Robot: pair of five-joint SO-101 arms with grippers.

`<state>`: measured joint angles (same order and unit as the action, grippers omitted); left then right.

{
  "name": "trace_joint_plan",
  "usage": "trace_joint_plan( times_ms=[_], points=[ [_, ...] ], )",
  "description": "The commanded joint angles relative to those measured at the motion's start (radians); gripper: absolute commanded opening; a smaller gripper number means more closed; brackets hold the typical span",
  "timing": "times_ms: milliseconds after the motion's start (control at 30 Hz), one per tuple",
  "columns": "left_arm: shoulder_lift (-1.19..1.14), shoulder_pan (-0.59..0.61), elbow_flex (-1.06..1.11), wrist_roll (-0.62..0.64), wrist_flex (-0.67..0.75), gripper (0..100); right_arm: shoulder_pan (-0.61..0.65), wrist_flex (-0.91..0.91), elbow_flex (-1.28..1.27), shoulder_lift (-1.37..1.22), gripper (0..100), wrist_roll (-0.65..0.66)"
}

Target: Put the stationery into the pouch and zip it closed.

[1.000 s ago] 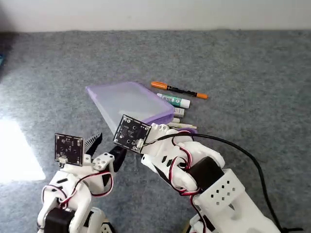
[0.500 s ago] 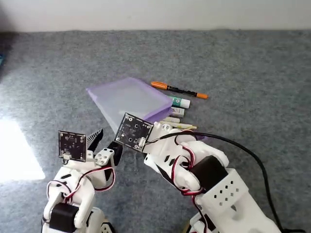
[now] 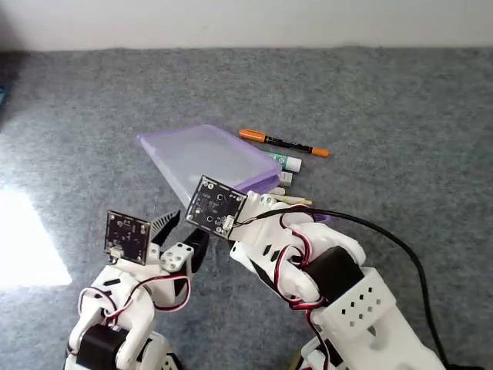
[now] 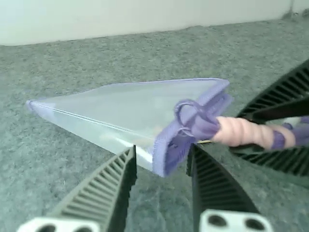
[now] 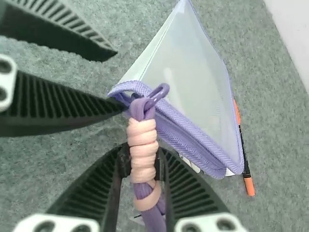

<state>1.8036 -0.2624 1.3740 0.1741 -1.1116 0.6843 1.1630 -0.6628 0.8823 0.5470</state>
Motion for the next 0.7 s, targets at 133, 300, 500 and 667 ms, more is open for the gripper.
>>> trace_joint_plan(
  times_ms=[133, 300, 500, 667],
  points=[
    [0.012, 0.037, 0.065, -0.006, 0.075, 17, -0.008, -0.002, 0.061, 0.015, 0.8, -0.011],
    [0.012, 0.037, 0.108, -0.006, 0.083, 17, -0.008, -0.002, 0.061, 0.015, 0.8, -0.009],
    [0.012, 0.043, 0.114, -0.006, 0.132, 13, -0.007, 0.028, 0.063, 0.016, 0.8, -0.012],
    [0.012, 0.038, 0.116, -0.006, 0.218, 2, -0.007, 0.054, 0.063, 0.016, 0.8, -0.012]
  ],
)
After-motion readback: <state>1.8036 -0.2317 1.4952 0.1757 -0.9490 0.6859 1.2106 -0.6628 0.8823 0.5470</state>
